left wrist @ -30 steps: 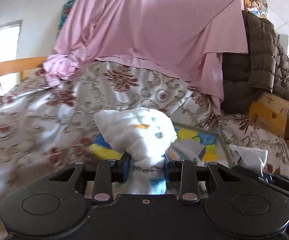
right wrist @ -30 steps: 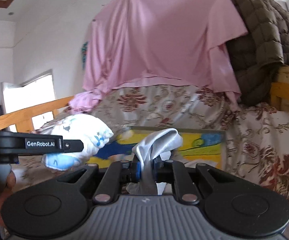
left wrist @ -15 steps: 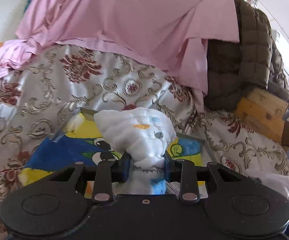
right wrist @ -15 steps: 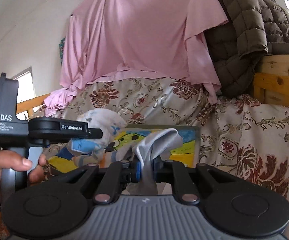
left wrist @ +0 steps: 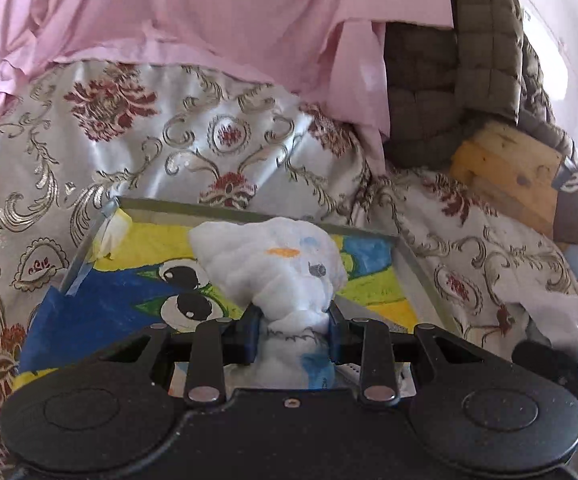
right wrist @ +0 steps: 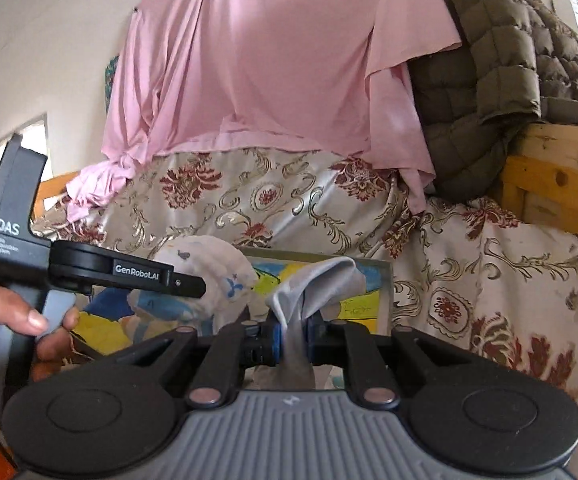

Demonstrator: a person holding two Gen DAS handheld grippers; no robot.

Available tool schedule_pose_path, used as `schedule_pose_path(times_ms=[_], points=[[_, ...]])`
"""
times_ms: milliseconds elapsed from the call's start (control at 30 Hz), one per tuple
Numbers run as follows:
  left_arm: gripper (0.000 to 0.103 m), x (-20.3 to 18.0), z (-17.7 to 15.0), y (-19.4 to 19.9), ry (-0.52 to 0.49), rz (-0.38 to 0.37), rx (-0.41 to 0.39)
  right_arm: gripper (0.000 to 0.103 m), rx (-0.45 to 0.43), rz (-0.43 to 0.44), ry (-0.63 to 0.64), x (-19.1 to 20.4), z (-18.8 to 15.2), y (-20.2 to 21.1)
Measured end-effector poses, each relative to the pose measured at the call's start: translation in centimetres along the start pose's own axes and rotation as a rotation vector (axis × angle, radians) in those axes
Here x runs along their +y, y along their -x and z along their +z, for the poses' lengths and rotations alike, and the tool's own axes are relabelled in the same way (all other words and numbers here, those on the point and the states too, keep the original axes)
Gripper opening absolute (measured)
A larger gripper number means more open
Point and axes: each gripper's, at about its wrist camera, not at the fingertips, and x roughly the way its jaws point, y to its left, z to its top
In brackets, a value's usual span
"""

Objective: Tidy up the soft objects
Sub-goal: 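Carry the white cloth and grey tissue over the painting tray with both tools, then open both tools to drop the cloth and tissue into the tray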

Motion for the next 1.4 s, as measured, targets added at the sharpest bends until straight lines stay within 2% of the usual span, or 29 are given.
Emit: schedule_pose_path(times_ms=[167,300,467,600,767,833,900,1067,1233,1333,1400], points=[[0.034,0.6,1.7,-1.0,-0.044,-0.030,0.113,0.013,0.102,-0.007,0.020,1.1,2.8,-3.6],[0.034,0.9,2.2,-1.9,-0.041,-0.054,0.152,0.013,0.215,-0.012,0.083,1.4,3.9,-7.1],[0.037,2.2,0.5,-2.6,0.051,-0.087,0.137,0.013,0.317,-0.052,0.181,1.4,4.0,-9.7],[0.042,3.3,-0.2,-2.7,0.148,-0.105,0.139,0.015,0.365,-0.087,0.179,1.5,3.6,-10.7],[0.046,4.0,0.1,-2.3,0.166,-0.101,0.128,0.022,0.401,-0.114,0.161,2.0,3.1,-11.3],[0.056,4.7,-0.1,-2.1,0.182,-0.103,0.134,0.027,0.404,-0.125,0.161,2.1,3.0,-11.2],[0.058,5.3,-0.5,-2.0,0.192,-0.123,0.130,0.029,0.409,-0.132,0.153,2.2,3.0,-11.0],[0.064,6.5,-1.4,-1.3,0.240,-0.145,0.112,0.049,0.393,-0.153,0.125,2.8,3.4,-10.0],[0.069,6.5,-1.9,0.1,0.203,-0.138,0.071,0.075,0.350,-0.204,0.094,3.3,3.8,-8.4],[0.074,6.5,-2.2,1.4,0.191,-0.123,0.041,0.086,0.321,-0.226,0.064,3.4,4.1,-7.1],[0.079,6.6,-2.4,2.6,0.185,-0.106,0.018,0.090,0.296,-0.236,0.044,3.5,4.3,-6.2]])
